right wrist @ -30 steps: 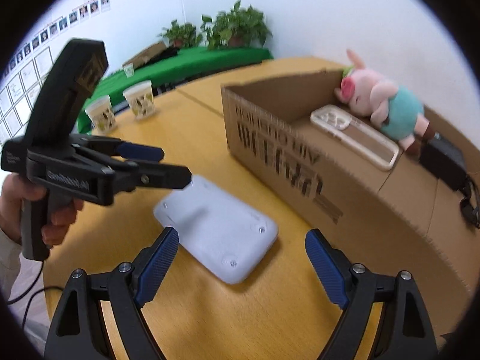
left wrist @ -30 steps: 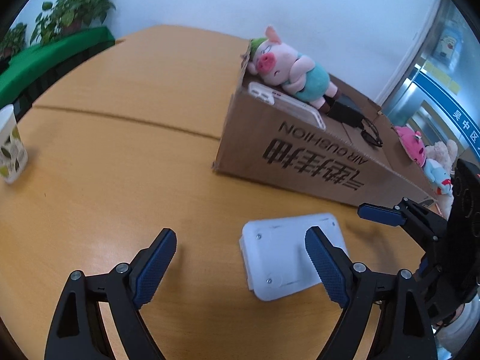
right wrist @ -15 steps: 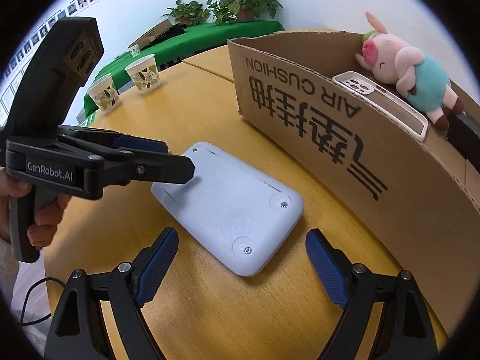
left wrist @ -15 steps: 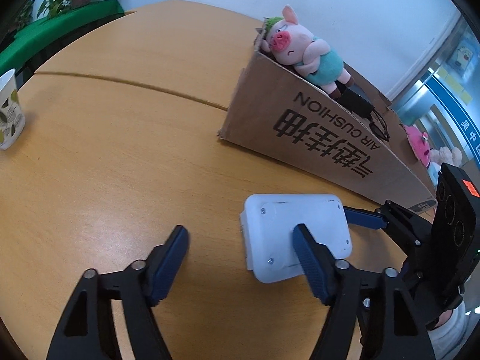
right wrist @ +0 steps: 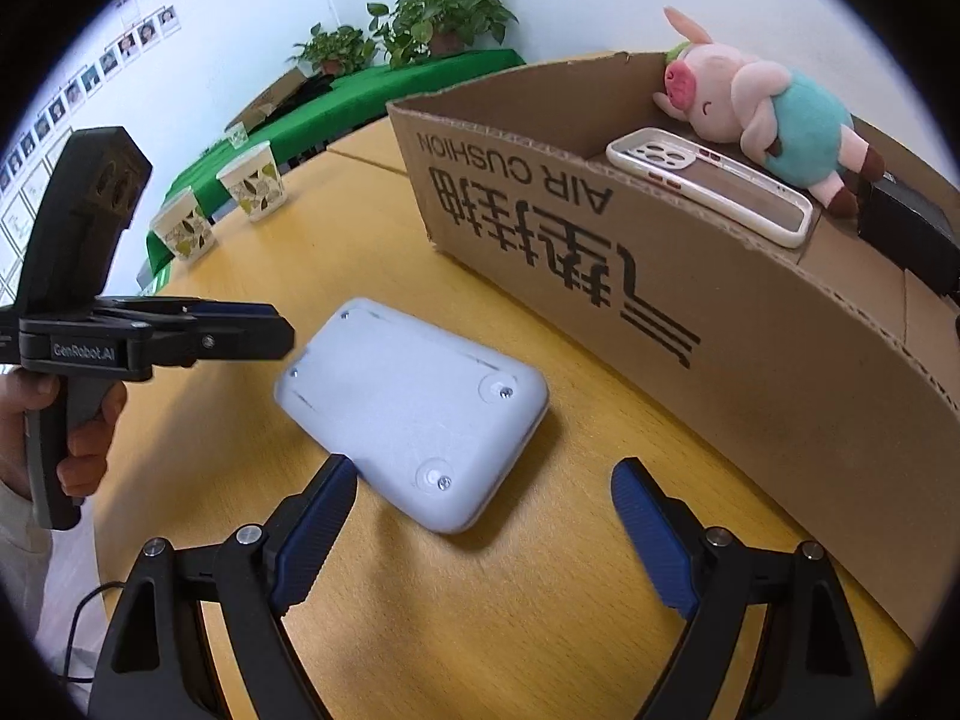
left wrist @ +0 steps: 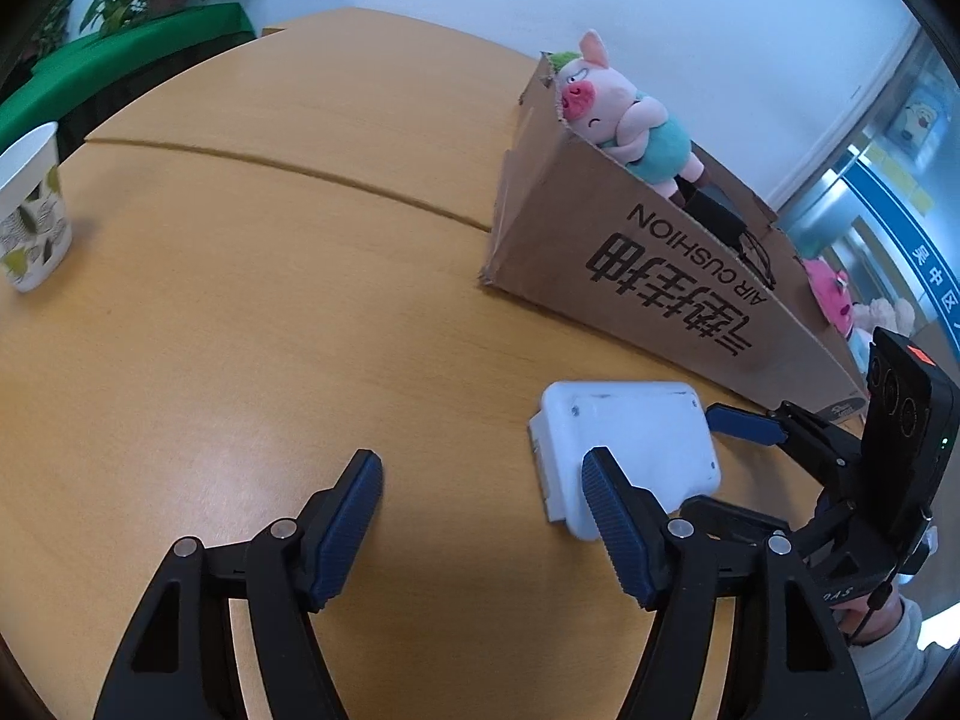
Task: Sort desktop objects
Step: 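Grasp the white phone stand with the right gripper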
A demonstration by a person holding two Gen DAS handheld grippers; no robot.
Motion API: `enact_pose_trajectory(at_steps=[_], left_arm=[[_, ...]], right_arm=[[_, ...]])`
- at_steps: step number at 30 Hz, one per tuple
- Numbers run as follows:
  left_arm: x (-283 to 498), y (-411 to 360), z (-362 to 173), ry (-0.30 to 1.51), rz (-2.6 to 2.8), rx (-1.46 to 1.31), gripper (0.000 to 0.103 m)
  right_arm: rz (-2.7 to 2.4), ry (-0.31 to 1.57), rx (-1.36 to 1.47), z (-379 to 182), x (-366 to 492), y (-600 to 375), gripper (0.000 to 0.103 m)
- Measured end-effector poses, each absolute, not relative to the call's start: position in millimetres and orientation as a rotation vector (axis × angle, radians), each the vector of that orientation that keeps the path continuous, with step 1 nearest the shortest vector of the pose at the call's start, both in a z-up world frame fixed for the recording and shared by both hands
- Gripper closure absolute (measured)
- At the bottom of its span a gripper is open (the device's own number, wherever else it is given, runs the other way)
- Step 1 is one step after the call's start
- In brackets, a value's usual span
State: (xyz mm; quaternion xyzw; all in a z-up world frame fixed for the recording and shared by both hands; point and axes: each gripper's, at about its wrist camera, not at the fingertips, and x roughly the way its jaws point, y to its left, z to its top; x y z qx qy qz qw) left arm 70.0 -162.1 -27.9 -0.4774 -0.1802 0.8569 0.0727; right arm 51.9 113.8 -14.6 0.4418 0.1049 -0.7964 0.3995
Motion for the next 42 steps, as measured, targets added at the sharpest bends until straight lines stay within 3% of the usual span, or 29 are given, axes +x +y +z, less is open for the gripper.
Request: enact_pose_trajectory(at_steps=[3, 4, 5, 10, 13, 21, 25, 30, 32, 33, 34, 38, 40, 42], left_arm=[[54.0, -150.6, -28.0, -0.536, 2.501, -1.412, 0.037], [51.0, -145.1, -28.3, -0.523, 2.479, -1.408, 0.043], [46.4, -138.3, -30.1, -0.522, 2.434, -1.405, 0.059], [40.5, -110.1, -27.0, -0.46, 2.404, -1.364, 0.061], [38.6, -86.5, -17.9, -0.383, 2.39, -1.298, 0.063], [58.2, -13.8, 19.2, -0.219, 2.227, -0.902, 0.067], [68.8, 5.6, 13.7, -0.101, 2.2, -0.942, 0.065], [45.3, 3.5, -12.7, -0.092, 2.22, -1.114, 0.064], [38.8, 5.0, -21.2, -0.088, 2.221, -1.144, 0.064], [34.2, 6.6, -25.5, -0.102, 2.21, -1.16, 0.064], [29.4, 9.4, -29.0, -0.111, 2.191, -1.176, 0.064], [27.1, 17.3, -38.2, -0.085, 2.167, -1.194, 0.067], [27.4, 19.2, -37.9, -0.062, 2.198, -1.219, 0.077], [29.8, 19.1, -36.8, -0.067, 2.204, -1.241, 0.078]], right_arm=[[-1.997, 0.239, 1.108, -14.4, 48.2, 106.1, 0.016], [-1.988, 0.222, 1.105, -14.4, 47.0, 103.4, 0.016], [-1.975, 0.205, 1.096, -14.5, 46.6, 100.9, 0.016], [-2.039, 0.259, 1.071, -11.3, 56.2, 102.2, 0.016], [-2.106, 0.171, 1.037, -0.7, 61.6, 128.7, 0.016], [-2.329, 0.07, 0.773, 37.2, 115.4, 210.0, 0.017], [-2.359, 0.101, 0.863, 24.1, 133.6, 225.6, 0.017], [-2.464, -0.017, 1.026, 11.0, 130.1, 255.3, 0.017], [-2.5, -0.025, 1.083, 7.6, 118.4, 258.7, 0.027], [-2.505, -0.003, 1.112, 5.0, 111.2, 258.8, 0.043], [-2.515, 0.018, 1.148, 2.6, 102.0, 256.6, 0.051], [-2.491, -0.03, 1.241, -12.2, 83.7, 248.9, 0.052], [-2.495, -0.065, 1.243, -14.8, 83.7, 249.8, 0.053], [-2.496, -0.073, 1.243, -14.0, 86.0, 249.4, 0.055]])
